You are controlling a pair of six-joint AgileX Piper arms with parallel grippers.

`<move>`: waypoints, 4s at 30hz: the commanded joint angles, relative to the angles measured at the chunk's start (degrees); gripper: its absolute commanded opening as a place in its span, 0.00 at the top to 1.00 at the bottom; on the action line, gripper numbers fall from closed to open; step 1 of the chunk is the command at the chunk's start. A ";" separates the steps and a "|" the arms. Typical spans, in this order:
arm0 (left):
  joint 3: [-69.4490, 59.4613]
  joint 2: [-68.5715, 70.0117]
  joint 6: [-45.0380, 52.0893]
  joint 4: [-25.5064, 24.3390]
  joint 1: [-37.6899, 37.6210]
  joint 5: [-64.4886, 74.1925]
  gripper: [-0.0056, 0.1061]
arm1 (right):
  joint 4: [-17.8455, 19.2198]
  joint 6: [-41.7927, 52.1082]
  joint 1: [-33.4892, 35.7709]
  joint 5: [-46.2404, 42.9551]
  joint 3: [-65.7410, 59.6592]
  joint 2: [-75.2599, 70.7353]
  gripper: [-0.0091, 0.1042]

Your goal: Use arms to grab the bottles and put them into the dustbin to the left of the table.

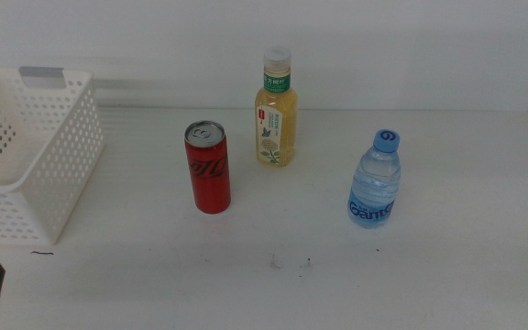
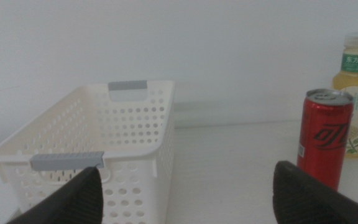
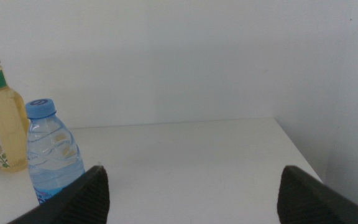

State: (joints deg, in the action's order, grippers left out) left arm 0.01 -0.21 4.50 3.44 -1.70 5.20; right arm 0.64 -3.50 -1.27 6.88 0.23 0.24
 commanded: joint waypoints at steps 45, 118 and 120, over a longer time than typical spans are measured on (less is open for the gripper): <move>-0.01 -77.88 -4.50 2.64 -25.17 -72.93 0.11 | 0.54 0.30 -0.46 -0.73 -0.23 -0.24 0.10; 29.11 -109.50 -7.29 -6.70 -21.07 -75.16 0.76 | 0.54 0.30 -0.46 -0.73 -0.23 -0.24 0.10; 26.55 -104.68 -7.40 -6.94 -21.07 -75.16 0.76 | 0.54 0.30 -0.46 -0.73 -0.23 -0.24 0.10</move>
State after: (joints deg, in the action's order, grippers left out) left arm 27.87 -108.99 -2.58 -4.14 -22.92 -65.55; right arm 0.64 -3.50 -1.27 6.75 0.23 0.24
